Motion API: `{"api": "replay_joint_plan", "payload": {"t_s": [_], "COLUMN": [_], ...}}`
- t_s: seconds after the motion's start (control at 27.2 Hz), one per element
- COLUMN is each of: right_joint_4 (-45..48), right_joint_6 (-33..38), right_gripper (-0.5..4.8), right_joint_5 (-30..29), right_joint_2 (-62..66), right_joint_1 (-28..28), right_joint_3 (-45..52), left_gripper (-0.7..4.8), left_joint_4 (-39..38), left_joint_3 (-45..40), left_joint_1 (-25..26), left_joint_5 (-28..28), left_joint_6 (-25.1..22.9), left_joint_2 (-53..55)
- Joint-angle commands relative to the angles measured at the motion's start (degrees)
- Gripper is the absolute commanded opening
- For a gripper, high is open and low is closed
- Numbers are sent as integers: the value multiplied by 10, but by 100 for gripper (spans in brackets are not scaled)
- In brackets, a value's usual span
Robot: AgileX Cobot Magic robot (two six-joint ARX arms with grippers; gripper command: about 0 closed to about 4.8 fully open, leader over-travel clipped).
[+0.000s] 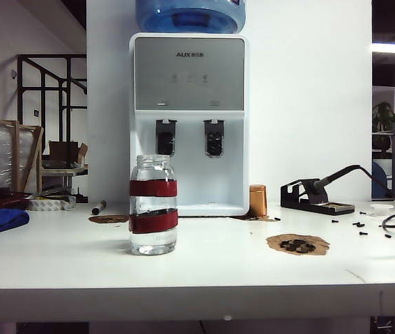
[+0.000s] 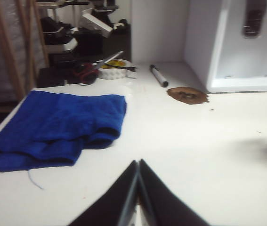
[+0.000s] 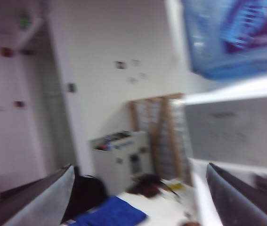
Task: Pick up the water bottle with two loops of red belts, then reach the front water dispenser and gently press the gray-black baffle horizontally to get a little water.
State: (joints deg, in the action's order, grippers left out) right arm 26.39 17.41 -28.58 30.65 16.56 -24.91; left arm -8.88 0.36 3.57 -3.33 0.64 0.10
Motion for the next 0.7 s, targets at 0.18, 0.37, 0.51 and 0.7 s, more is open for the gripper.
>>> {"api": "replay_joint_plan", "payload": {"t_s": [0.18, 0.37, 0.51, 0.7], "right_joint_4": [73, 72, 75, 98], "right_joint_6": [-58, -163, -207, -204], "right_gripper": [479, 479, 479, 479], "right_joint_5": [19, 57, 92, 134], "right_joint_2": [149, 235, 284, 333], "right_joint_1": [93, 184, 211, 215], "right_joint_3": [-33, -31, -23, -2], "left_gripper": [-4, 158, -9, -5], "left_joint_4": [0, -8, -2, 54], "left_joint_3": [-1, -1, -1, 8], "left_joint_1": [1, 1, 0, 0], "left_joint_5": [40, 67, 57, 18], "left_joint_6": [-20, -70, -84, -93], "left_joint_2": [-1, 1, 2, 2]}}
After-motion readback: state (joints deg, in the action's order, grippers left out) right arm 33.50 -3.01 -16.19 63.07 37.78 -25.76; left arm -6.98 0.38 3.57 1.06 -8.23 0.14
